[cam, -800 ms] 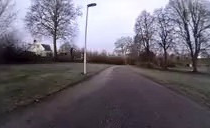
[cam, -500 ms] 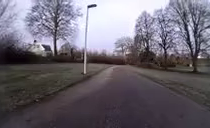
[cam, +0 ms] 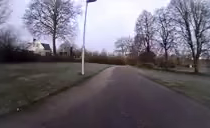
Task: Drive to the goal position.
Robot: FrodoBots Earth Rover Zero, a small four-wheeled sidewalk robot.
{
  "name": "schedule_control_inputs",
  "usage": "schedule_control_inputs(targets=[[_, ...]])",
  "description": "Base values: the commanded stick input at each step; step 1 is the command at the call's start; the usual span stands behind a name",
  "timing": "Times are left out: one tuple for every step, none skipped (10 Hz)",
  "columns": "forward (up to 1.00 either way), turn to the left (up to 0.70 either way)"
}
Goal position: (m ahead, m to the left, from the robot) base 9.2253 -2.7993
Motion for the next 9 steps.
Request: schedule_control_inputs(targets=[[1.00, 0.00], [1.00, 0.00], [1.00, 0.00], [1.00, 0.00], [1.00, 0.00], [1.00, -0.03], [1.00, -0.38], [1.00, -0.40], [1.00, -0.40]])
